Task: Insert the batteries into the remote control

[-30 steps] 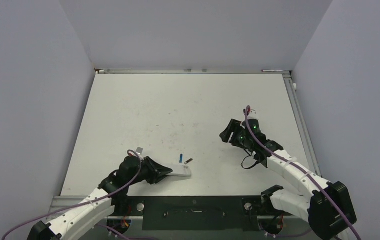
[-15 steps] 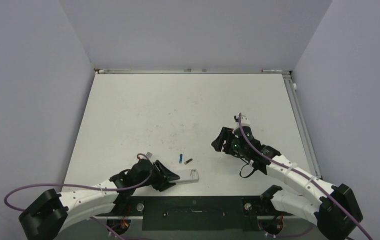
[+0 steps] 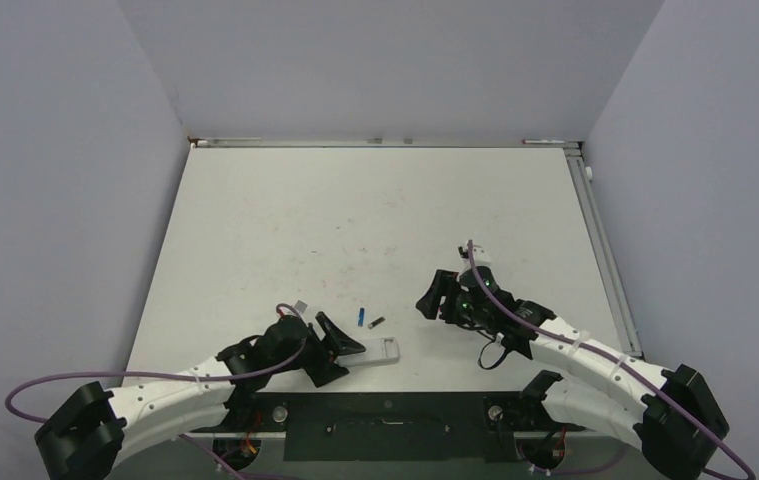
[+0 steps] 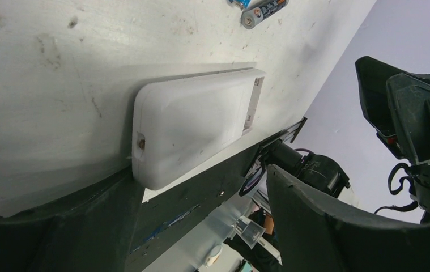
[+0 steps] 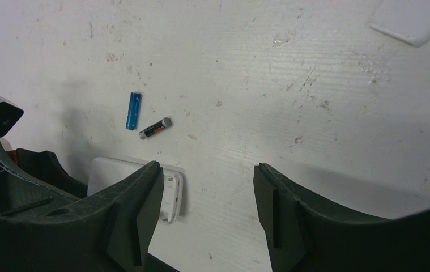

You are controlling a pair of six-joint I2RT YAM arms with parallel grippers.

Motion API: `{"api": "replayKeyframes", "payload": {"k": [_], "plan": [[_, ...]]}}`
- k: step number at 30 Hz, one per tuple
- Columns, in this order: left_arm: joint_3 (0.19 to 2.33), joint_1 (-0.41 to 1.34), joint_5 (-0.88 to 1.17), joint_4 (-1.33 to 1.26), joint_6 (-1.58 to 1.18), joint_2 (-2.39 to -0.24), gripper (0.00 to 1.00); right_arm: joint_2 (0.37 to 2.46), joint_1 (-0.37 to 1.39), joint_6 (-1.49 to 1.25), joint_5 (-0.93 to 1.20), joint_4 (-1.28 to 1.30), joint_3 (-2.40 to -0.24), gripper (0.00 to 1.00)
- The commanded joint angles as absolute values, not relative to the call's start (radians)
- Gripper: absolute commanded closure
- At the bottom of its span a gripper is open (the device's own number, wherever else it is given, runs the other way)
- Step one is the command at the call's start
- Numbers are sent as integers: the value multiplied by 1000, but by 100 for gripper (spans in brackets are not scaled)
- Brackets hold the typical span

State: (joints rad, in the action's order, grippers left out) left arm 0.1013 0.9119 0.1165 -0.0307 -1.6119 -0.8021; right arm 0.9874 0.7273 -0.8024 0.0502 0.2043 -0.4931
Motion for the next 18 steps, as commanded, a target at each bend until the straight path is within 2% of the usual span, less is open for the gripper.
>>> {"api": "replayKeyframes", "payload": {"k": [1, 12, 18], "plan": [[152, 927, 113, 178, -1569, -767, 25, 949, 758, -837, 25, 188, -478, 41], [230, 959, 125, 430, -1503, -658, 24, 926, 883, -897, 3, 193, -460, 41], [325, 957, 71, 464, -1402, -670, 31, 916, 981, -940, -42, 200, -453, 43]]}}
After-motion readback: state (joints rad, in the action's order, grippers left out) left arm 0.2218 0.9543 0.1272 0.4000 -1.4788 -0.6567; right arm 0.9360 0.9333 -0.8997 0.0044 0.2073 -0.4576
